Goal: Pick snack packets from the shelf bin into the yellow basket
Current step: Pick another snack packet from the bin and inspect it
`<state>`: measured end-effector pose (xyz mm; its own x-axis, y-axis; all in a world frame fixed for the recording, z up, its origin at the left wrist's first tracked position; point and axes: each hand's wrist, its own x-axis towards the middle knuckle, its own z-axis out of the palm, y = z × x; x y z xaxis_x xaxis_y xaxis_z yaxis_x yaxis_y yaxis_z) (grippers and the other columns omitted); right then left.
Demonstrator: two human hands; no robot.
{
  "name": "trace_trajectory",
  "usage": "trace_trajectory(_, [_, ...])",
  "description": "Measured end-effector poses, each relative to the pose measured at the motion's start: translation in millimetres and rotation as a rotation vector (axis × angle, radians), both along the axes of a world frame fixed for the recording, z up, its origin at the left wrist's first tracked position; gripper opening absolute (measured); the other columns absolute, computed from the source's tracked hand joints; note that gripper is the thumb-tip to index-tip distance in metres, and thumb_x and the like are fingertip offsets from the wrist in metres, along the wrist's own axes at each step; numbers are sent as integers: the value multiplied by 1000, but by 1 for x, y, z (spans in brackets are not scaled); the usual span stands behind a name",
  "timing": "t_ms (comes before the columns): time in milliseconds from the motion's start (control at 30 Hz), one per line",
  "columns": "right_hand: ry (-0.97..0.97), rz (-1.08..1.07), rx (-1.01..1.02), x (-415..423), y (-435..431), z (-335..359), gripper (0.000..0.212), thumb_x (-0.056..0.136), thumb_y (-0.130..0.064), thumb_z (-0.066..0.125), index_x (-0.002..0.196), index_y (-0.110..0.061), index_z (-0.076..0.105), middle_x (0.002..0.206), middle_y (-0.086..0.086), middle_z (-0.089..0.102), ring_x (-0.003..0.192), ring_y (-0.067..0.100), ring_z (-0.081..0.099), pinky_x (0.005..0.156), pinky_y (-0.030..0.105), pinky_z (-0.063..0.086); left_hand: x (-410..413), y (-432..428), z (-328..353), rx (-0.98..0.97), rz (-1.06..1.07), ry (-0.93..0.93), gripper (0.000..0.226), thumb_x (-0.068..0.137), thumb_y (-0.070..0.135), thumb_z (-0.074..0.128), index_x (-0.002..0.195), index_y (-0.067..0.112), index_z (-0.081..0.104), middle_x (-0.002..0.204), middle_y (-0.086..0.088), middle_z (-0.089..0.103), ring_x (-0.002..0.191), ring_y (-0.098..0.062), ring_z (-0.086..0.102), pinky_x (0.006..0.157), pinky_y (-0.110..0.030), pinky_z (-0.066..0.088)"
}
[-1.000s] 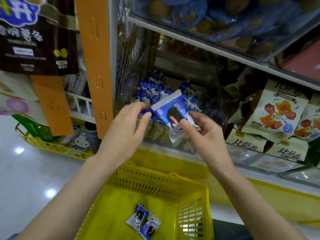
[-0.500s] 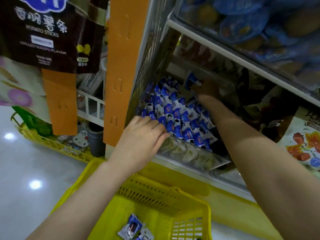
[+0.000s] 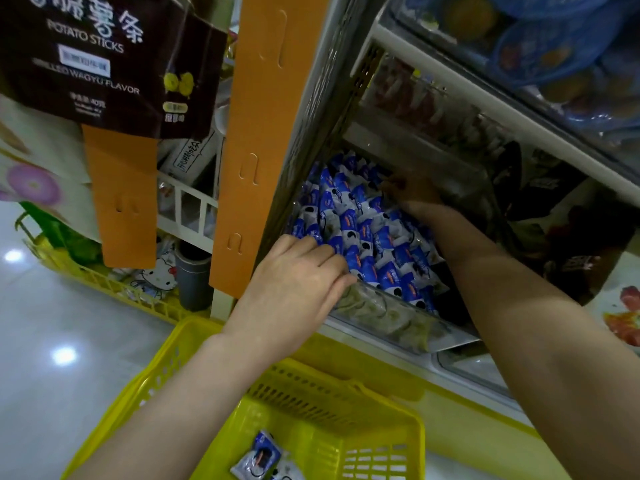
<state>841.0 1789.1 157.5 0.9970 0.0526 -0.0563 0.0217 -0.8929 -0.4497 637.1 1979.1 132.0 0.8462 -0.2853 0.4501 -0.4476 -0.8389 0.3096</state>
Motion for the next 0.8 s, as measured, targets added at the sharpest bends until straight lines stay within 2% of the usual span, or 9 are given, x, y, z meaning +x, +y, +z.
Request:
trace_trajectory(100, [-157,-100,32,1,-8,1,29,98,-26,41,118,-11,56,119,13,58,103,24,57,89,32,41,0,0,-1,-12,-2,-16,40,94,34,31,84,17,66,77,3,64,75,-19,56,76,-30,32])
trace_trajectory(167, [-298,-228,0,3,-12,1,30,98,-25,41,115,-9,59,117,14,59,105,26,56,86,30,38,1,0,-1,-6,-2,-27,40,94,34,31,83,17,65,76,3,63,75,-19,56,75,-31,31])
trace_trajectory(200, [-305,-263,-21,4,-14,0,29,98,-25,43,113,-7,59,116,15,60,105,26,56,84,30,38,1,0,-2,-3,-3,-30,40,94,34,31,83,17,65,76,3,63,75,-19,56,75,-31,32])
trace_trajectory(300, [-205,-280,-84,6,-18,-6,26,95,-25,49,107,-6,61,111,15,61,101,26,57,79,30,38,0,0,-2,-11,-1,-32,40,94,35,30,83,18,65,77,4,63,75,-18,55,76,-30,32])
trace_trajectory(400, [-155,-257,-121,7,-17,-4,27,92,-25,54,109,-6,62,113,15,62,103,27,57,79,30,39,0,0,-1,-14,2,-38,39,94,35,31,83,18,65,76,5,63,75,-17,55,75,-31,38])
trace_trajectory(567, [-203,-333,-24,5,-11,-3,29,91,-18,57,115,-3,58,119,17,58,110,29,55,88,33,42,0,0,-1,-21,0,-43,38,93,35,31,83,19,65,76,5,63,75,-17,55,75,-31,38])
trace_trajectory(633, [-166,-355,-28,1,-10,-7,31,91,-20,56,117,-4,57,121,17,57,112,30,54,92,35,42,1,-1,-2,-24,0,-51,38,93,34,31,82,19,65,76,5,63,75,-16,55,75,-31,38])
trace_trajectory(800, [-130,-266,-51,-4,-16,-6,27,92,-19,54,116,-7,59,123,13,58,113,27,53,97,36,40,1,-1,-2,-23,1,-61,37,93,34,32,82,19,65,75,5,63,74,-16,55,73,-31,40])
